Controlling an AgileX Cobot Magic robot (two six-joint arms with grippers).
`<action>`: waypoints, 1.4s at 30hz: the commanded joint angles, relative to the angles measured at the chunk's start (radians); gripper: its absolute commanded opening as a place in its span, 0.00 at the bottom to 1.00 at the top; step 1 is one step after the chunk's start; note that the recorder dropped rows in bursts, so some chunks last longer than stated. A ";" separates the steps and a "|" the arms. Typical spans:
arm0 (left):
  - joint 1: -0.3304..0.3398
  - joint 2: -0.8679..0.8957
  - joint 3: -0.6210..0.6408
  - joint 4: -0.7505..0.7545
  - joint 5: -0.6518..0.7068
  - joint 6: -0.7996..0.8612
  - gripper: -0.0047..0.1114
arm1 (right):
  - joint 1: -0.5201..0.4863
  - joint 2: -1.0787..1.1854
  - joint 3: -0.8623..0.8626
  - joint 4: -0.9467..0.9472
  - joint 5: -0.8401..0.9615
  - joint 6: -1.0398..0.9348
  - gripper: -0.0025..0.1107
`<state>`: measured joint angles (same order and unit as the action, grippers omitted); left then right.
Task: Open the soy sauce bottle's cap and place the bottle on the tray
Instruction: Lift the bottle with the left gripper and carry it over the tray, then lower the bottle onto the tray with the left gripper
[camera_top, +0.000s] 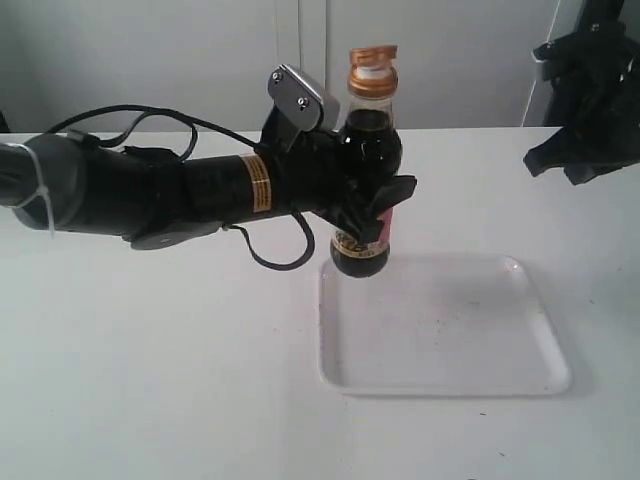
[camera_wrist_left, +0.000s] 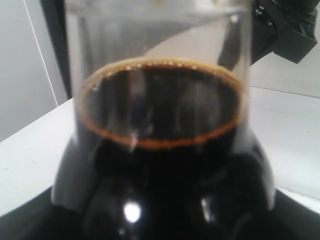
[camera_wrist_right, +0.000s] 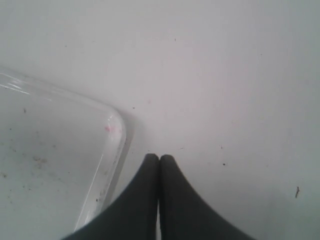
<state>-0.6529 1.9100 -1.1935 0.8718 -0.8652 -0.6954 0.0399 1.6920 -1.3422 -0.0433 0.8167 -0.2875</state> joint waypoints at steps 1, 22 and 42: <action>-0.022 0.012 -0.049 -0.033 -0.093 -0.014 0.04 | -0.011 -0.007 0.005 0.008 -0.026 0.002 0.02; -0.059 0.163 -0.175 -0.043 -0.111 -0.062 0.04 | -0.011 -0.004 0.005 0.010 -0.067 0.008 0.02; -0.105 0.188 -0.175 -0.080 -0.119 0.011 0.04 | -0.011 -0.004 0.005 0.013 -0.083 0.016 0.02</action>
<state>-0.7380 2.1168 -1.3488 0.8437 -0.9046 -0.7123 0.0399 1.6920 -1.3407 -0.0313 0.7444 -0.2848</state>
